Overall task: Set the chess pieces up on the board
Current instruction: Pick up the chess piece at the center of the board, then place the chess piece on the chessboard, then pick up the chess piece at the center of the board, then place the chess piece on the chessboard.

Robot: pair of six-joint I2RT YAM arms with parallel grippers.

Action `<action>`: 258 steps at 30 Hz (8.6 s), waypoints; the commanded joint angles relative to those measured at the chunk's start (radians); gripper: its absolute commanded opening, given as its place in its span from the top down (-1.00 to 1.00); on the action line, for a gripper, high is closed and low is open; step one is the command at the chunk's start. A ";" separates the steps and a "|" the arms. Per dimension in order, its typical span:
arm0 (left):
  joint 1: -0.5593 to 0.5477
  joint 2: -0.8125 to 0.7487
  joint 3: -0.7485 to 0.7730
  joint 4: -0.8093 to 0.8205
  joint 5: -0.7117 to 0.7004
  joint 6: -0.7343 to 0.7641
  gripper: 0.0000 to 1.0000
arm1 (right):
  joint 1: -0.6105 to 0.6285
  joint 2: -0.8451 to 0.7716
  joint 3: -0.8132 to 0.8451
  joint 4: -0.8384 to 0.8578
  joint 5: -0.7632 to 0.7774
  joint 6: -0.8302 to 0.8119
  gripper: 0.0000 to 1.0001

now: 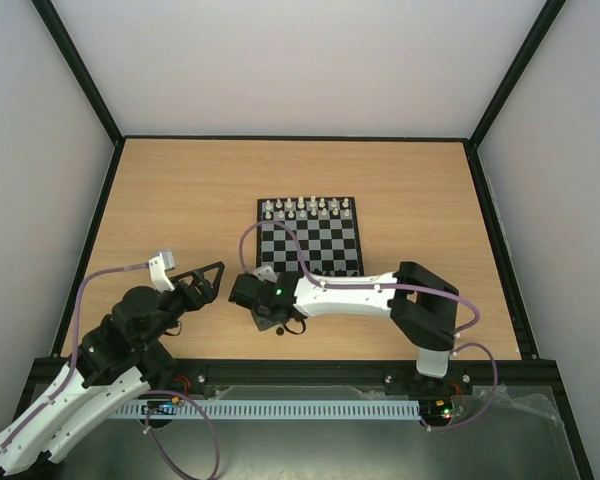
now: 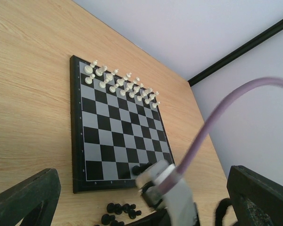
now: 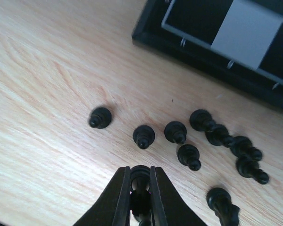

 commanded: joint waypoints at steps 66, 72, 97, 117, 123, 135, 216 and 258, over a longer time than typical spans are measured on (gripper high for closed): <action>-0.002 -0.111 0.037 -0.020 -0.007 0.007 -0.99 | -0.234 0.141 0.256 -0.046 -0.007 -0.160 -0.01; -0.002 -0.127 0.046 -0.031 -0.042 0.004 -0.99 | -0.235 0.022 0.186 -0.022 -0.005 -0.154 -0.55; -0.002 -0.118 0.104 -0.032 -0.077 0.038 -0.99 | -0.148 -0.523 -0.185 -0.051 -0.043 -0.050 -0.97; -0.001 0.053 0.110 -0.037 -0.094 0.062 -0.99 | 0.006 -0.448 -0.286 0.016 0.038 0.015 0.07; -0.002 0.125 0.126 -0.060 -0.111 0.044 -0.99 | 0.049 -0.313 -0.229 -0.002 0.050 0.027 0.10; -0.002 0.122 0.123 -0.057 -0.110 0.048 -0.99 | 0.072 -0.133 -0.129 0.000 0.056 0.015 0.16; -0.002 0.180 0.091 0.018 -0.149 0.073 -0.99 | -0.324 -0.033 0.017 0.113 -0.002 -0.239 0.96; -0.002 0.191 0.059 0.053 -0.151 0.065 -0.99 | -0.324 -0.148 -0.166 0.292 0.032 -0.229 0.86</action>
